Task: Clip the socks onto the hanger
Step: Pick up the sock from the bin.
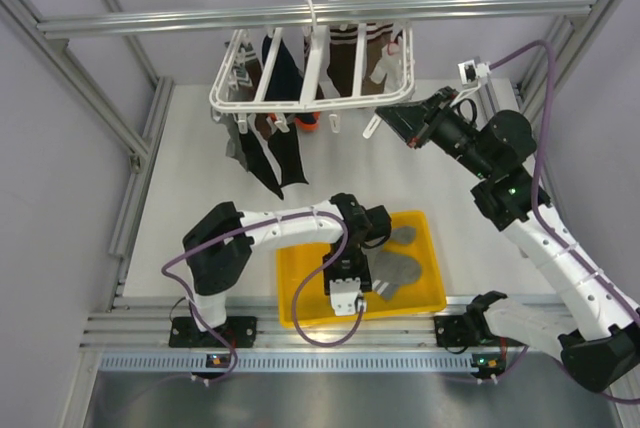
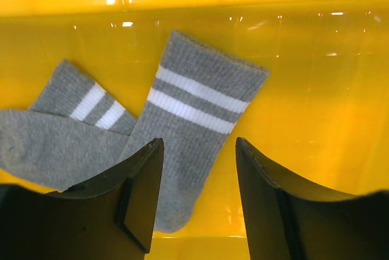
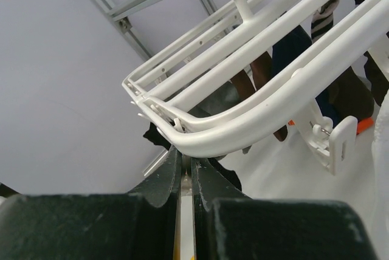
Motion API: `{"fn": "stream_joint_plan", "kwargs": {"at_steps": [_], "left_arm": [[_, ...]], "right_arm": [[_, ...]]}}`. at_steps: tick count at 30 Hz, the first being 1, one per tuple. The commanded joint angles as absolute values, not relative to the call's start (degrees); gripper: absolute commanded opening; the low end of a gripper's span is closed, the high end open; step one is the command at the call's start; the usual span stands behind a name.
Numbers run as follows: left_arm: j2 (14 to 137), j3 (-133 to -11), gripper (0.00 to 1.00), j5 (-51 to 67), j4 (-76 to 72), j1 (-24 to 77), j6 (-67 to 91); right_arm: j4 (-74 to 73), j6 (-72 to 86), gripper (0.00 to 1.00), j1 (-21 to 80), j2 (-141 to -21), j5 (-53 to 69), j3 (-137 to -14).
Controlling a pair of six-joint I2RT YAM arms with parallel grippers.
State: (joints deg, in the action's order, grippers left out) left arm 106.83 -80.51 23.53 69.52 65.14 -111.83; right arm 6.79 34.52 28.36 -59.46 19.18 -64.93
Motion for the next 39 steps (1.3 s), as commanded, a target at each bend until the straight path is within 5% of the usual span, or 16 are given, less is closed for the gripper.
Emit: {"fn": "stream_joint_plan", "kwargs": {"at_steps": [1, 20, 29, 39], "left_arm": [[108.2, -81.7, 0.56, 24.5, 70.7, 66.1, -116.3], [114.6, -76.7, 0.50, 20.8, 64.7, 69.0, -118.4], [109.6, -79.4, 0.08, 23.8, 65.5, 69.0, -110.2], [93.4, -82.6, 0.00, 34.7, 60.9, 68.2, -85.1]], "right_arm": [[5.9, 34.1, 0.00, 28.3, -60.5, 19.3, -66.9], [4.7, 35.8, 0.00, 26.2, -60.6, 20.0, -67.0], [4.6, 35.6, 0.00, 25.7, -60.4, 20.1, -66.8], [5.1, 36.1, 0.00, 25.0, -60.9, 20.5, -66.7]]}}
